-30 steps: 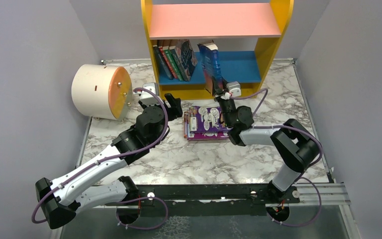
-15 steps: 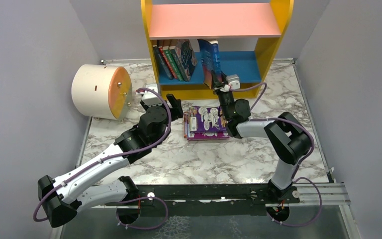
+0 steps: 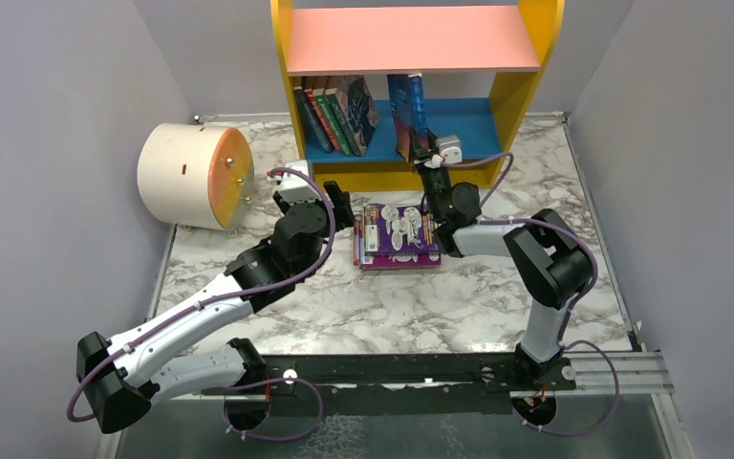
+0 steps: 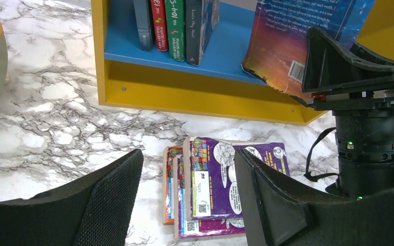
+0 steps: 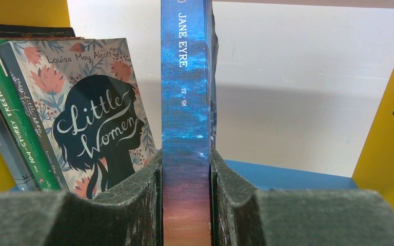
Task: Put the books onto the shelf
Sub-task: Place the book on the shelf.
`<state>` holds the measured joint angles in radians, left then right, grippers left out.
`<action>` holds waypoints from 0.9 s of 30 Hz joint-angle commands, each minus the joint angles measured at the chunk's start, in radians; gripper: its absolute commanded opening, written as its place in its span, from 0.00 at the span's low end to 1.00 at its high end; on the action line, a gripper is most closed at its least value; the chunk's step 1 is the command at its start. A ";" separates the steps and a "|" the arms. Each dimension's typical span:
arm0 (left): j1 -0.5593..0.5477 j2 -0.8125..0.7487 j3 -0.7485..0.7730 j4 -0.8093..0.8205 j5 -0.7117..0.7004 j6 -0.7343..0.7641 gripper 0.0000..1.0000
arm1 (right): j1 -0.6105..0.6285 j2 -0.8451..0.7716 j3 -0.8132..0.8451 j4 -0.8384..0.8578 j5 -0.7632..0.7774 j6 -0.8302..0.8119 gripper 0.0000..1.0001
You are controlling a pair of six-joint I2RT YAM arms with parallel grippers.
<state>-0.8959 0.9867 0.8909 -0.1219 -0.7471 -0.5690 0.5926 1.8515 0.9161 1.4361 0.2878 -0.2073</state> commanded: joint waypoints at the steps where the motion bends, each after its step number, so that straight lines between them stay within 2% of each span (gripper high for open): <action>1: 0.002 0.003 0.014 0.002 -0.026 0.007 0.59 | -0.029 -0.008 0.090 0.347 -0.045 0.012 0.01; 8: 0.004 0.003 0.012 -0.006 -0.035 0.007 0.59 | -0.051 0.087 0.173 0.346 -0.058 0.033 0.01; 16: 0.007 0.034 0.023 0.025 -0.048 0.018 0.63 | -0.058 0.091 0.164 0.345 -0.061 0.029 0.01; 18: 0.009 0.057 0.043 0.049 -0.040 0.033 0.66 | -0.057 0.090 0.156 0.345 -0.066 0.029 0.01; 27: 0.016 0.217 0.246 0.125 -0.014 0.123 0.69 | -0.057 0.098 0.125 0.346 -0.091 0.064 0.01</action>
<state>-0.8852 1.1580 1.0458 -0.0731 -0.7635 -0.4999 0.5373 1.9675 1.0386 1.4445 0.2527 -0.1669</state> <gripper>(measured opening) 0.676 0.272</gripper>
